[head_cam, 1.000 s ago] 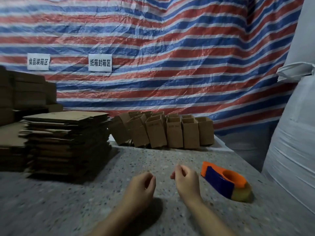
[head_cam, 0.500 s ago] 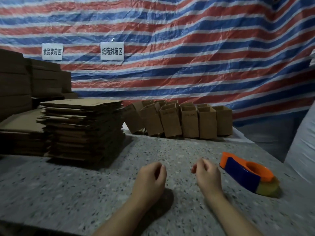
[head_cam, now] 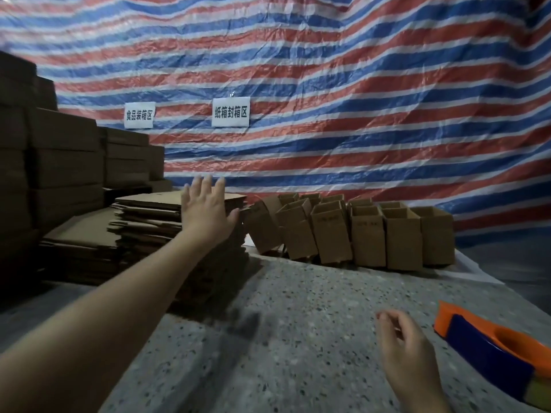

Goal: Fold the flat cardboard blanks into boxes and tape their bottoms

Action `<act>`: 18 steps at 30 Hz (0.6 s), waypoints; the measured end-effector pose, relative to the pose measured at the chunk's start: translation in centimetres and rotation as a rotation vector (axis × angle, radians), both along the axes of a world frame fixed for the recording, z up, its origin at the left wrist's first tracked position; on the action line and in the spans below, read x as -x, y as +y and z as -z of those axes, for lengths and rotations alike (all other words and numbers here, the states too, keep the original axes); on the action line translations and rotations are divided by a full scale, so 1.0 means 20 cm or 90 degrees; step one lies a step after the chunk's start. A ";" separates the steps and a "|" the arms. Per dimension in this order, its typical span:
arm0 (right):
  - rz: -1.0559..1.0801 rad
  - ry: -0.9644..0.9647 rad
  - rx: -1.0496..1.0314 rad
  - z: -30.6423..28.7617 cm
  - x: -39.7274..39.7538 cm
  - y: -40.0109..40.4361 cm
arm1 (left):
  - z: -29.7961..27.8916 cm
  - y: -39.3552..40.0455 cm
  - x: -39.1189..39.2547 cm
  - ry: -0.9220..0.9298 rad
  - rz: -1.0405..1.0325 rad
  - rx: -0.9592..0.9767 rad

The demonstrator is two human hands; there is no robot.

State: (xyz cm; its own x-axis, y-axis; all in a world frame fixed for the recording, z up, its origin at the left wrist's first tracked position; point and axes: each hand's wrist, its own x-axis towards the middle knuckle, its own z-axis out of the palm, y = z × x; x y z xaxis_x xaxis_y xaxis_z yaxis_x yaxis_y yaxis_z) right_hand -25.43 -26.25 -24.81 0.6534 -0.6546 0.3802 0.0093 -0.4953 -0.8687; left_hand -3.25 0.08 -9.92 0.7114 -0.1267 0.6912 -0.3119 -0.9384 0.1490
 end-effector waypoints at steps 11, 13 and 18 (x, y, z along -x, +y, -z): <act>-0.005 -0.004 -0.011 0.00 -0.02 0.00 | -0.09 0.17 -0.14 0.228 -0.078 -0.116; -0.003 -0.002 -0.016 0.01 -0.02 -0.01 | -0.08 0.15 -0.11 0.213 -0.083 -0.104; -0.005 0.012 -0.023 0.02 -0.03 -0.02 | -0.08 0.17 -0.06 0.126 -0.038 0.012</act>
State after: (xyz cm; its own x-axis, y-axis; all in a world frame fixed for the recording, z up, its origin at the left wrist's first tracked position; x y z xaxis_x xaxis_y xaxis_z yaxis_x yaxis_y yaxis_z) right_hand -24.81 -26.56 -25.14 0.6659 -0.6622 0.3436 -0.0039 -0.4636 -0.8860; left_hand -1.96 3.41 -8.41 0.8398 -0.0692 0.5384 -0.2188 -0.9508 0.2191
